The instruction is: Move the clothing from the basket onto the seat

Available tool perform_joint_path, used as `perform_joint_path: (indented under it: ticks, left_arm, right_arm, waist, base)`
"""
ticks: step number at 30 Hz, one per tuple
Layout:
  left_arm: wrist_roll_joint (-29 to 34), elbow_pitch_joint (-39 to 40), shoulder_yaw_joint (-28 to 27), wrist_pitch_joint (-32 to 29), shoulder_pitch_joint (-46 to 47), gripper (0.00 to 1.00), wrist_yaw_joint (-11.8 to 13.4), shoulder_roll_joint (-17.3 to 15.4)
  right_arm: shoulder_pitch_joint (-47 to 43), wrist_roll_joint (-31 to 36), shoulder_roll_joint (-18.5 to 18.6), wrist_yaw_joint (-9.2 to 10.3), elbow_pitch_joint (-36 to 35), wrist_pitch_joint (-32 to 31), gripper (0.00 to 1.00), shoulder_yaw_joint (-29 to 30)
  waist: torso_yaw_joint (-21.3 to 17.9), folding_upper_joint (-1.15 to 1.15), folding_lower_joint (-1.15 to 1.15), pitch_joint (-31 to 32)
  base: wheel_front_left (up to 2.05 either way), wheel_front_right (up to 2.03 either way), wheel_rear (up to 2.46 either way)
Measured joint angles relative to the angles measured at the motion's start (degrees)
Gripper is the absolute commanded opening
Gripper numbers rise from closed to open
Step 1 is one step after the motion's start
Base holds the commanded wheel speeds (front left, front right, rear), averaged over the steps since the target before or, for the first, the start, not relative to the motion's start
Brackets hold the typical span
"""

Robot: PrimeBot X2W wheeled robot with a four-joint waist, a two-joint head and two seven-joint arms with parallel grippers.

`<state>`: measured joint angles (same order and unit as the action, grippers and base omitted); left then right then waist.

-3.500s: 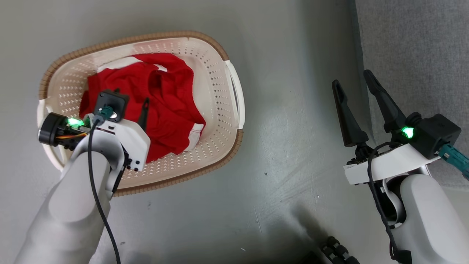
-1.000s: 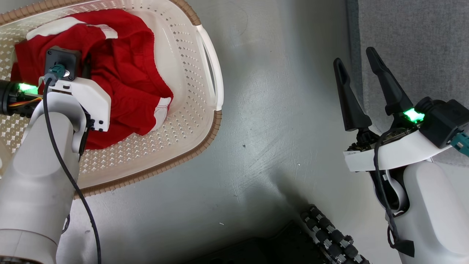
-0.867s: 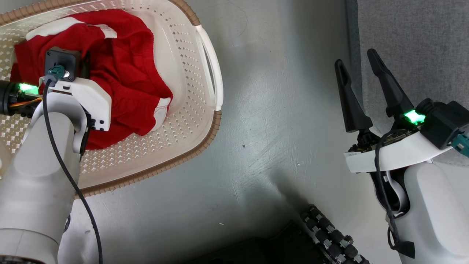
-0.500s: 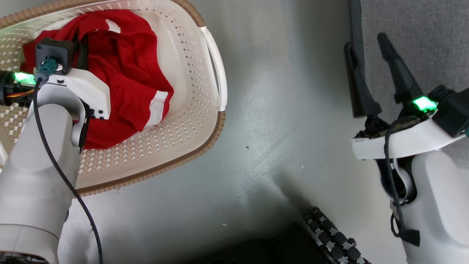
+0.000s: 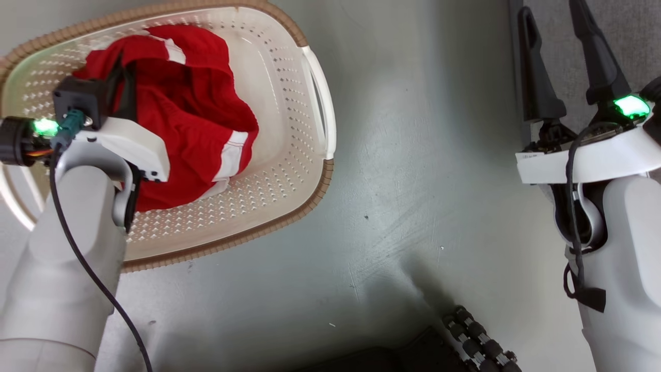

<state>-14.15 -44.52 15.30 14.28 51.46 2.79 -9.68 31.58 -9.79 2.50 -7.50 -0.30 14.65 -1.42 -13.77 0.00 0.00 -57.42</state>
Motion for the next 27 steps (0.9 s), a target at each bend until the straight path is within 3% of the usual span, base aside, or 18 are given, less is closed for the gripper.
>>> perform_joint_path:
  ticks: [11,27]
  left_arm:
    - [-0.9,7.7,-0.2,0.2,-6.3,0.0,-0.9,2.7]
    - [-1.0,23.3,-2.8,0.2,-15.8,0.0,-1.0,4.2]
  right_arm:
    - [3.1,2.2,0.0,0.0,2.8,0.0,1.0,1.3]
    - [2.9,4.9,0.1,0.0,5.6,0.0,1.0,2.5]
  waist:
    - [2.5,0.0,0.0,3.9]
    - [6.0,0.0,0.0,12.1]
  base:
    - [0.0,0.0,0.0]
    - [0.0,0.0,0.0]
